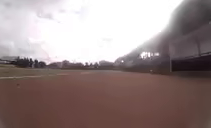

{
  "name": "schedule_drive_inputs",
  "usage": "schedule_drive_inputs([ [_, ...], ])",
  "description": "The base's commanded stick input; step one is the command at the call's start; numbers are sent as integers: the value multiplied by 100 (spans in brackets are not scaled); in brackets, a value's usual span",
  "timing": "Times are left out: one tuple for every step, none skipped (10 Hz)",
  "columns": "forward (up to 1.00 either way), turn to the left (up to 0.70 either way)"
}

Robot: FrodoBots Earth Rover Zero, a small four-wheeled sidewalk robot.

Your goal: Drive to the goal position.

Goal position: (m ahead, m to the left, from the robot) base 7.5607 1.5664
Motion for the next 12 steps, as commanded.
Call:
schedule_drive_inputs([
  [70,0],
  [70,0],
  [70,0],
  [70,0],
  [70,0],
  [70,0],
  [70,0],
  [70,0],
  [70,0],
  [70,0],
  [70,0],
  [70,0],
])
